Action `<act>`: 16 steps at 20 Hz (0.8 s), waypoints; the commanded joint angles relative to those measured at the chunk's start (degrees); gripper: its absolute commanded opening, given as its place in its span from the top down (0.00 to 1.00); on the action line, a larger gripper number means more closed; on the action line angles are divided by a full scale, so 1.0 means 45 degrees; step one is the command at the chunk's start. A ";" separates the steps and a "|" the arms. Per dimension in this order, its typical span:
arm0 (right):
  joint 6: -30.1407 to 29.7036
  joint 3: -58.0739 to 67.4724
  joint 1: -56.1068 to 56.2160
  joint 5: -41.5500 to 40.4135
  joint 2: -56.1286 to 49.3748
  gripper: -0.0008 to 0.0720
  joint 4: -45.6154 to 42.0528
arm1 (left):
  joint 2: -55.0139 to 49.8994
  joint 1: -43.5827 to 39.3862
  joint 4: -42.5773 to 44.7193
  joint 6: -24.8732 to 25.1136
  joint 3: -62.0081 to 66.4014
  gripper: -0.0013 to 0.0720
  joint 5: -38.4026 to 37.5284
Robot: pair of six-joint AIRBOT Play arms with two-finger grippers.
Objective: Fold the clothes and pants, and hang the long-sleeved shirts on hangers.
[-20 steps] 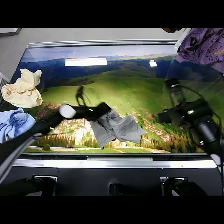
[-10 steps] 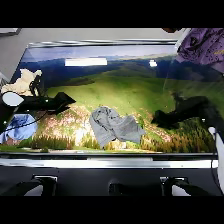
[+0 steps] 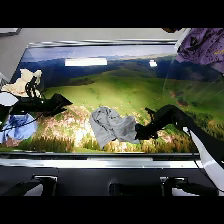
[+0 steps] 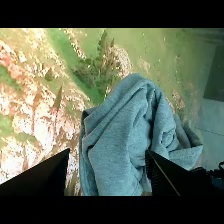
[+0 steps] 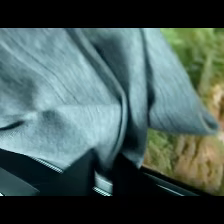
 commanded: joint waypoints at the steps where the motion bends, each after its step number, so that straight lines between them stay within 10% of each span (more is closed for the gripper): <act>1: 0.0073 -0.0063 0.0219 0.0432 -0.0005 0.94 0.0039 | 0.0010 0.0019 0.0709 0.0010 -0.0044 0.24 -0.0413; 16: 0.1234 -0.0063 0.0223 -0.0053 0.1792 0.94 -0.1039 | -0.1049 -0.6994 -0.3419 0.1151 -0.5110 0.24 0.6285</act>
